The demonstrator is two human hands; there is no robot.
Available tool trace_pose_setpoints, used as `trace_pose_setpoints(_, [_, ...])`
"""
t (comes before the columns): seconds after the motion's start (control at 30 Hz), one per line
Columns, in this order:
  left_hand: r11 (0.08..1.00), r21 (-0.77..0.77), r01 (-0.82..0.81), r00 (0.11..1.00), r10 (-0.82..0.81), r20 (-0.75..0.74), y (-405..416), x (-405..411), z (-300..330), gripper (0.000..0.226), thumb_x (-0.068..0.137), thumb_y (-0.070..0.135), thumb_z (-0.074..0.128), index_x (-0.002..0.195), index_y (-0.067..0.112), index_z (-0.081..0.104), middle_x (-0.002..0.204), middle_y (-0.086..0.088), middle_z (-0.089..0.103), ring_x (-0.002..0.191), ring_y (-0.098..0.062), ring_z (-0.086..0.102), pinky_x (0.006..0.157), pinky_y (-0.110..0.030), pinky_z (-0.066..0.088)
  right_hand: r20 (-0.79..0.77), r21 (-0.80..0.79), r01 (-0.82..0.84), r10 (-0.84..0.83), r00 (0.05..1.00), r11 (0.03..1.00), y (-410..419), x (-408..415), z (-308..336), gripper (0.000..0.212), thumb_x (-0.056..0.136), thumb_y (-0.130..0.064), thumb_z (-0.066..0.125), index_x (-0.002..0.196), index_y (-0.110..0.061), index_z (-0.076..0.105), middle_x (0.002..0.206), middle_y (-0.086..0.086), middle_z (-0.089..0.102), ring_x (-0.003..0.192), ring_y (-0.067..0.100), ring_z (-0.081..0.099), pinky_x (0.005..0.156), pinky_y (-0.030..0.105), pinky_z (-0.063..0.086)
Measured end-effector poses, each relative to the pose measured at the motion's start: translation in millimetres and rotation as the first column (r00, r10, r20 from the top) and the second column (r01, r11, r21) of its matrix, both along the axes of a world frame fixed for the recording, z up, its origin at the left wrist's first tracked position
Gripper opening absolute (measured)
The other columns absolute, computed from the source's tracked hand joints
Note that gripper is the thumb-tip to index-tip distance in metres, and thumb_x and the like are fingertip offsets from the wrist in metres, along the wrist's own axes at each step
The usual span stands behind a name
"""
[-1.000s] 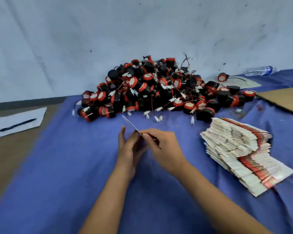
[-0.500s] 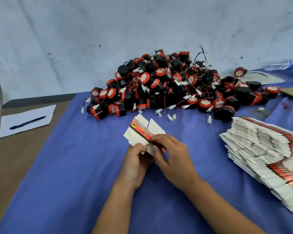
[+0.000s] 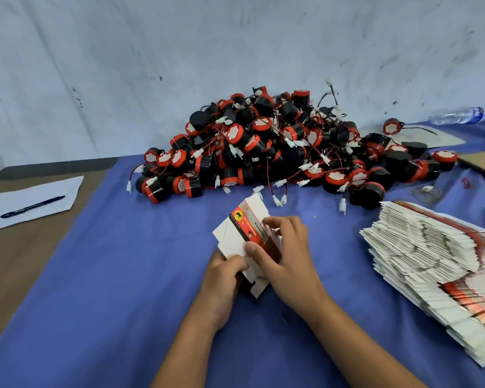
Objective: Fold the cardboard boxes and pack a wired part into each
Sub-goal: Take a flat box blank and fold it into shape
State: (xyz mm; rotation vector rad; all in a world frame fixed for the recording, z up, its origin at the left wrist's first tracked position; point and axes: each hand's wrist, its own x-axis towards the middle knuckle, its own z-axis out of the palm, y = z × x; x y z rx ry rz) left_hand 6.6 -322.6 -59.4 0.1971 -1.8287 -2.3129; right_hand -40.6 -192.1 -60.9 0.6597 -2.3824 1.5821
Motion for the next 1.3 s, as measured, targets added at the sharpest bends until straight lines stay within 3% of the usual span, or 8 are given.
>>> trace_pose_setpoints(0.23, [0.996,0.059,0.068,0.997,-0.070,0.028,-1,3,4,0.047,0.099,-0.010,0.042,0.132,0.016,0.064,0.125,-0.008,0.075,0.116,-0.025,0.071,0.085,-0.030,0.060,0.007,-0.076,0.045,-0.045,0.999,0.996,2,-2,1,0.036,0.082,-0.048,0.080,0.094,-0.025,0.055,0.101,-0.008,0.050,0.106,0.012,0.046,0.083,0.015,0.039])
trace_pose_setpoints(0.43, [0.969,0.222,0.111,0.988,-0.131,0.076,-8,4,5,0.047,0.079,-0.009,0.060,0.121,0.008,0.073,0.120,-0.018,0.075,0.106,-0.033,0.074,0.081,-0.042,0.063,-0.032,-0.215,0.084,-0.093,0.995,0.973,5,-1,3,0.048,0.083,-0.060,0.067,0.073,-0.018,0.047,0.075,-0.007,0.047,0.090,0.019,0.045,0.071,0.021,0.040])
trace_pose_setpoints(0.6, [0.931,0.333,0.147,0.979,-0.186,0.088,-19,4,3,0.047,0.068,-0.002,0.062,0.110,0.010,0.080,0.115,-0.022,0.074,0.095,-0.035,0.075,0.080,-0.046,0.063,0.052,-0.266,-0.102,0.120,0.991,0.959,3,-1,2,0.032,0.091,-0.050,0.070,0.082,-0.019,0.063,0.081,0.002,0.061,0.083,0.026,0.056,0.074,0.037,0.048])
trace_pose_setpoints(0.73, [0.916,0.339,0.214,0.970,-0.240,0.035,-19,5,3,0.055,0.063,0.003,0.070,0.117,0.009,0.077,0.116,-0.022,0.073,0.100,-0.038,0.072,0.087,-0.048,0.061,0.120,-0.350,-0.208,0.264,0.957,0.913,6,-2,3,0.046,0.096,-0.035,0.068,0.061,-0.011,0.052,0.063,0.000,0.044,0.067,0.015,0.040,0.063,0.029,0.034])
trace_pose_setpoints(0.83, [0.889,0.347,0.298,0.953,-0.300,-0.048,-18,5,3,0.063,0.067,0.011,0.079,0.130,0.007,0.069,0.125,-0.022,0.070,0.109,-0.037,0.069,0.099,-0.051,0.056,0.237,-0.508,-0.214,0.374,0.897,0.834,11,-2,7,0.052,0.095,-0.040,0.064,0.080,0.010,0.065,0.077,0.029,0.059,0.071,0.025,0.054,0.067,0.037,0.042])
trace_pose_setpoints(0.9, [0.899,0.374,0.227,0.973,-0.226,-0.047,-19,2,4,0.067,0.077,0.014,0.074,0.141,0.006,0.059,0.137,-0.026,0.063,0.116,-0.038,0.065,0.105,-0.053,0.051,0.293,-0.592,-0.194,0.433,0.852,0.782,16,-3,8,0.051,0.090,-0.046,0.066,0.091,0.004,0.075,0.089,0.028,0.072,0.077,0.028,0.068,0.069,0.037,0.055])
trace_pose_setpoints(1.07, [0.985,0.081,-0.150,0.989,0.149,0.014,2,-5,5,0.050,0.076,0.023,0.061,0.124,0.014,0.068,0.119,-0.023,0.072,0.096,-0.032,0.069,0.076,-0.040,0.054,0.299,-0.622,-0.256,0.526,0.796,0.740,17,0,9,0.054,0.083,-0.055,0.075,0.096,-0.002,0.078,0.105,0.027,0.072,0.087,0.031,0.069,0.079,0.039,0.055])
trace_pose_setpoints(1.3, [0.923,0.268,0.275,0.953,-0.299,0.054,1,10,5,0.052,0.060,0.022,0.077,0.111,0.012,0.076,0.104,-0.013,0.073,0.096,-0.024,0.070,0.093,-0.038,0.052,0.280,-0.648,-0.331,0.619,0.733,0.686,15,9,17,0.061,0.067,-0.060,0.087,0.097,-0.008,0.077,0.093,0.013,0.072,0.084,0.026,0.067,0.076,0.032,0.055])
